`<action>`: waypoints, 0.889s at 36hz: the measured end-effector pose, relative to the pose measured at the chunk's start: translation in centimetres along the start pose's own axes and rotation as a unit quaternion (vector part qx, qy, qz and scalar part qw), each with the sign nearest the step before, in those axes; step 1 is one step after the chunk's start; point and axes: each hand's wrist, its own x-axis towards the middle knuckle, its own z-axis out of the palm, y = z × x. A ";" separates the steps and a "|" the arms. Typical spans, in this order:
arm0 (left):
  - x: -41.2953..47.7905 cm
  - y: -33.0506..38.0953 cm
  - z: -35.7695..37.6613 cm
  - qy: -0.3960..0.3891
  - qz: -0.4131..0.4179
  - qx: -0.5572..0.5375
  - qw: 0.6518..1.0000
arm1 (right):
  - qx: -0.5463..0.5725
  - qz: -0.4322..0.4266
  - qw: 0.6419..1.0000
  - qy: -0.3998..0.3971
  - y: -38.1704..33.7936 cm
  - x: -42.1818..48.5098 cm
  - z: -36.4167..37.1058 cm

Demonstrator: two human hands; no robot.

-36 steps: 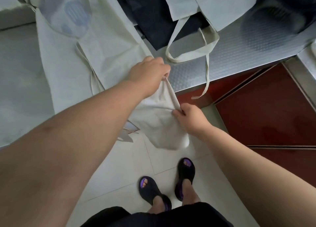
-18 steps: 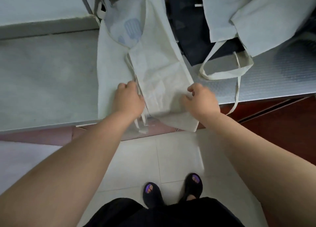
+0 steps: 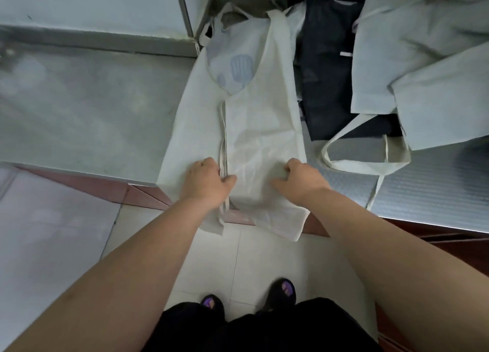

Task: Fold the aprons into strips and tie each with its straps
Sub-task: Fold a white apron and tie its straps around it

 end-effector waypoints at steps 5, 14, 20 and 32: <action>0.7 1.3 -1.3 0.026 -0.014 -0.028 0.999 | 0.022 -0.025 0.998 0.050 -0.3 1.1 -3.1; 4.3 2.2 -3.6 0.055 -0.012 -0.033 0.998 | 0.094 -0.050 0.988 0.109 -2.7 3.7 -6.4; 9.2 2.6 -5.4 0.063 0.018 -0.033 0.997 | 0.107 -0.022 0.983 0.147 -5.2 7.2 -7.4; 22.6 4.0 -9.0 0.031 0.033 -0.031 0.998 | 0.163 0.070 0.944 0.278 -10.1 16.9 -9.3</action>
